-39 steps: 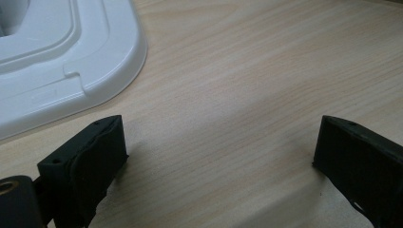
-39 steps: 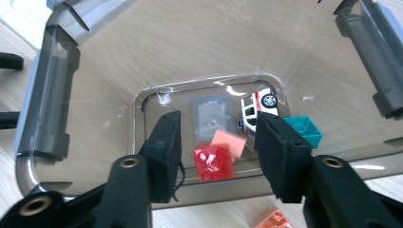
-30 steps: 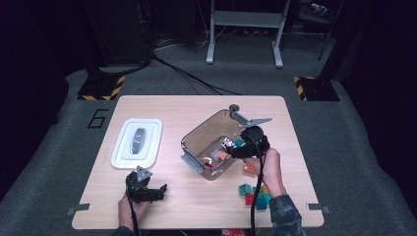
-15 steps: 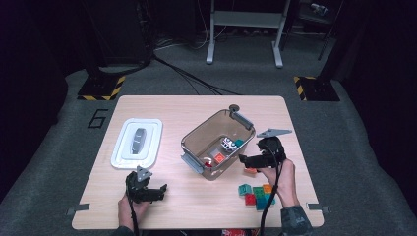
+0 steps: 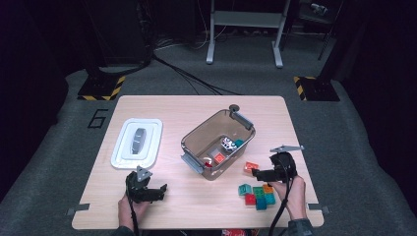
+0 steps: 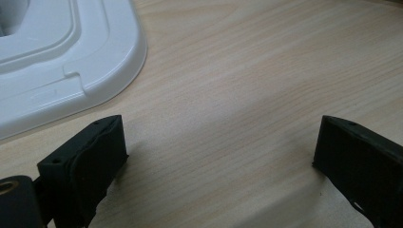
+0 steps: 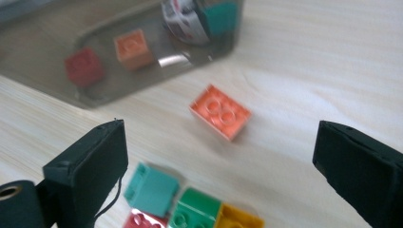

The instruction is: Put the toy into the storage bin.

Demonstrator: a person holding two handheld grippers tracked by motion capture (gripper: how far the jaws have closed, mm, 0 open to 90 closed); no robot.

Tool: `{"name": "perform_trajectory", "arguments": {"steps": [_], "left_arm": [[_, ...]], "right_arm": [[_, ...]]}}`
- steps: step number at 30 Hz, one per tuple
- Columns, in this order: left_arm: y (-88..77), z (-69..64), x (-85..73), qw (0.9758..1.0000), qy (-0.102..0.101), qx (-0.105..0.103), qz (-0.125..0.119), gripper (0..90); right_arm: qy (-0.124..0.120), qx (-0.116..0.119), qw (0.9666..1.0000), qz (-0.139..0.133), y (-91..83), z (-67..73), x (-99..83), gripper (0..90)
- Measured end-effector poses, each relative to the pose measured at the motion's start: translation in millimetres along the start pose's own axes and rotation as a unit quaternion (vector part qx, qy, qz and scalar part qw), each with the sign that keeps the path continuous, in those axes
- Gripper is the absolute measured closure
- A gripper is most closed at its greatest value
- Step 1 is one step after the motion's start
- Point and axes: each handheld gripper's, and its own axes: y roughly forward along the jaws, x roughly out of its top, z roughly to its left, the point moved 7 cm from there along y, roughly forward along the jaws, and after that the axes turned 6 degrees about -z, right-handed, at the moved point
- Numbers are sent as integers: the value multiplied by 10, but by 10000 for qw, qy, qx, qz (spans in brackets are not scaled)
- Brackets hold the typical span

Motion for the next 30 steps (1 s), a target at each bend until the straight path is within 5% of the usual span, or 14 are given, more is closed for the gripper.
{"name": "perform_trajectory", "arguments": {"steps": [13, 15, 30], "left_arm": [[0, 0, 0, 10000, -1, 1, -2, 34], [1, -1, 0, 10000, -5, -2, -10, 34], [0, -1, 0, 10000, 3, 3, -5, 34]], "right_arm": [[480, -324, 9975, 405, 65, -165, -507, 153], [550, -364, 9967, 476, 76, -163, -571, 223], [621, -546, 9950, 561, 77, -262, -660, 526]]}}
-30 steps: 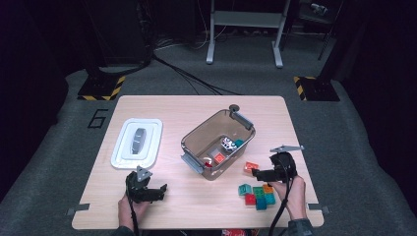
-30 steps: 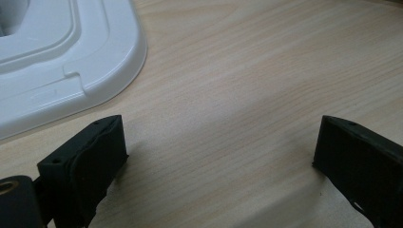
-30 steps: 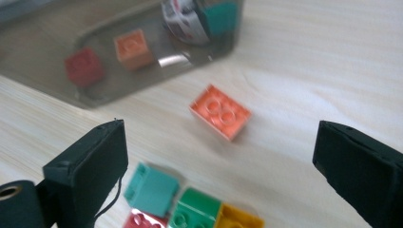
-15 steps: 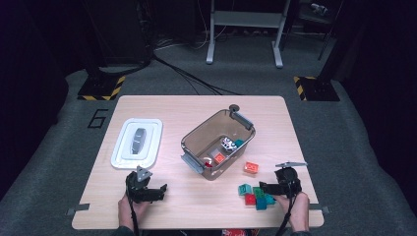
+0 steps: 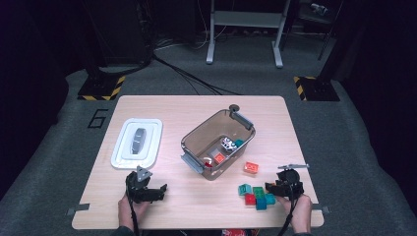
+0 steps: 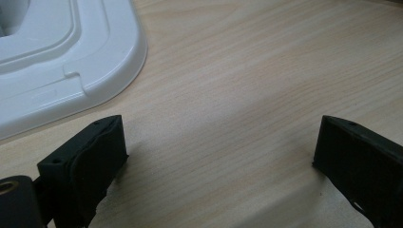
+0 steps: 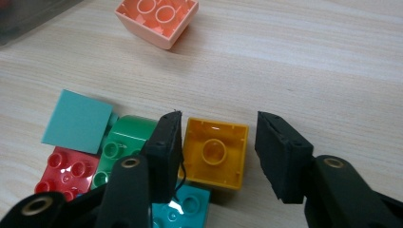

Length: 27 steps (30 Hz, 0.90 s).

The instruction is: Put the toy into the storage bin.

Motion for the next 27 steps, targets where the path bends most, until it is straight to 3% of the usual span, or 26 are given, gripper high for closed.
{"name": "perform_trajectory", "arguments": {"steps": [8, 13, 27], "left_arm": [[1, -1, 1, 10000, -10, -1, -9, 34], [1, -1, 0, 10000, -11, 2, -6, 34], [1, 0, 0, 10000, -8, -3, -2, 34]], "right_arm": [[-42, -107, 9999, 105, 19, -10, -41, 575], [-131, -137, 9998, 1, 11, -41, -25, 588], [-103, -80, 9999, 34, 41, -61, -28, 573]]}}
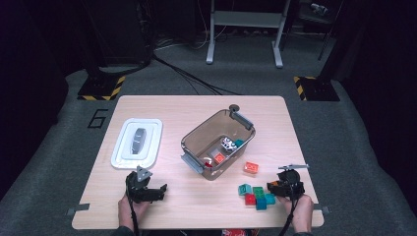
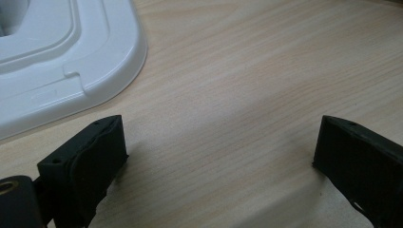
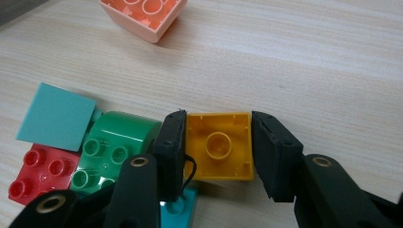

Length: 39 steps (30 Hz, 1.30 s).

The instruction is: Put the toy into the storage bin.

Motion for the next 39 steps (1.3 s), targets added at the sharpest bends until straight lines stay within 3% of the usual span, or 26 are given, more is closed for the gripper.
{"name": "perform_trajectory", "arguments": {"steps": [7, 14, 18, 31, 39], "left_arm": [[-2, 2, -1, 10000, 8, 6, 18, 34], [0, 1, 1, 10000, 4, 0, 6, 34], [0, 1, 1, 10000, 7, 0, 6, 34], [0, 1, 1, 10000, 6, 0, 7, 34], [0, 1, 1, 10000, 4, 2, 7, 34]], "right_arm": [[35, -34, 10000, -15, -31, 0, 15, 590], [41, 80, 9998, -169, -62, -3, 57, 590], [-7, 201, 9991, -370, -96, 9, 139, 590], [-69, 307, 9982, -504, -97, 123, 326, 590], [-273, 419, 9966, -650, -116, 225, 532, 590]]}}
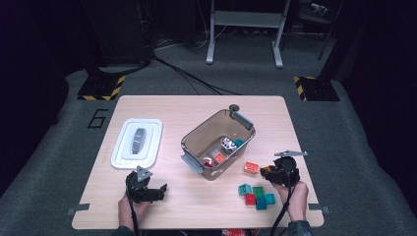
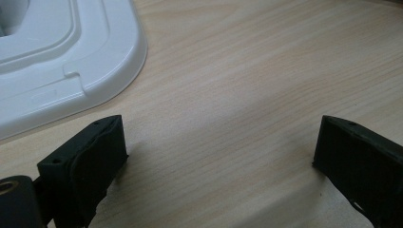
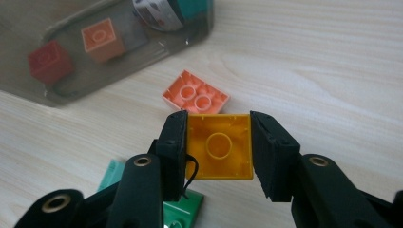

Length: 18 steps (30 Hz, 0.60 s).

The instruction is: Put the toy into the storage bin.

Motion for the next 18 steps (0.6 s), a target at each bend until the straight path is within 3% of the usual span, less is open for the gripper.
{"name": "perform_trajectory", "arguments": {"steps": [6, 11, 16, 18], "left_arm": [[0, 0, 0, 10000, 2, 1, 0, 34], [0, 0, 0, 10000, 0, 1, -2, 34], [0, 0, 0, 10000, -2, 0, -2, 34], [0, 0, 0, 10000, 0, -1, -3, 34]], "right_arm": [[-52, 40, 10000, -38, 5, 75, 130, 590], [-236, 69, 9996, -135, -9, 121, 272, 590], [-230, 80, 9996, -155, -40, 168, 358, 591], [-364, 82, 9991, -198, -48, 169, 397, 591]]}}
